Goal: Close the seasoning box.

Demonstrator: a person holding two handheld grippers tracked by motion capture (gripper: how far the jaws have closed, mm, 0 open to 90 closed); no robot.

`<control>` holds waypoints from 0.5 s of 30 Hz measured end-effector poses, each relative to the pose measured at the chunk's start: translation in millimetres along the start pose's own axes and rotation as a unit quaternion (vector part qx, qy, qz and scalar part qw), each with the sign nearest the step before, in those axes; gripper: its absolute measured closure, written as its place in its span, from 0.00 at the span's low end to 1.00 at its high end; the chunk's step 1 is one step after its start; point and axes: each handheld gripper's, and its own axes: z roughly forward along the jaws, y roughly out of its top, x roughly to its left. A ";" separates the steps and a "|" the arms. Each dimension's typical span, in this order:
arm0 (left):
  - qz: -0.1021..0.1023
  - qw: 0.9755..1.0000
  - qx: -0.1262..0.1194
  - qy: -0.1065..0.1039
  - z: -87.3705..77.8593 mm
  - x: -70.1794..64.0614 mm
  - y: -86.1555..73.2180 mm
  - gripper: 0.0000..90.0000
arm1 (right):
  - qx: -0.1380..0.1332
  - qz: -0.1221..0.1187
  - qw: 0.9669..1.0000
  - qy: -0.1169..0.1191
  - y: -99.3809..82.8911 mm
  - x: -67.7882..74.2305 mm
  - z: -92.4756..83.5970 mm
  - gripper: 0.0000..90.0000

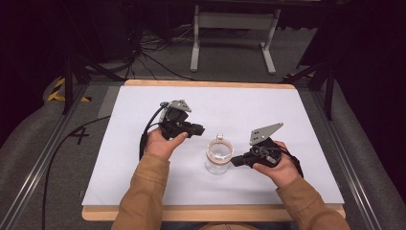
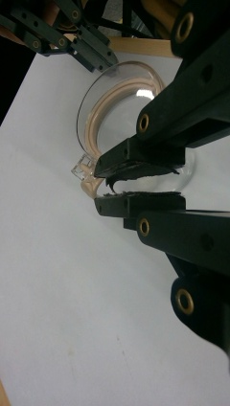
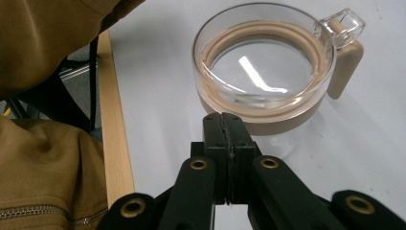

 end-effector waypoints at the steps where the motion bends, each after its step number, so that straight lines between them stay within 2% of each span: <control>1: 0.000 1.000 0.002 0.003 -1.6 -0.6 -1.2 0.89 | -0.007 -0.002 1.000 -0.003 1.6 -0.2 -3.5 1.00; 7: -0.001 1.000 0.001 0.012 -11.6 -1.5 -8.2 0.88 | -0.023 -0.009 1.000 -0.014 6.6 -5.1 -13.8 1.00; 12: -0.006 1.000 0.001 0.025 -24.9 -2.0 -17.5 0.87 | -0.045 -0.014 0.998 -0.028 11.2 -14.9 -28.4 1.00; 15: -0.012 0.999 -0.002 0.039 -31.6 -1.6 -23.4 0.86 | -0.058 -0.012 0.998 -0.034 13.0 -21.7 -37.3 0.95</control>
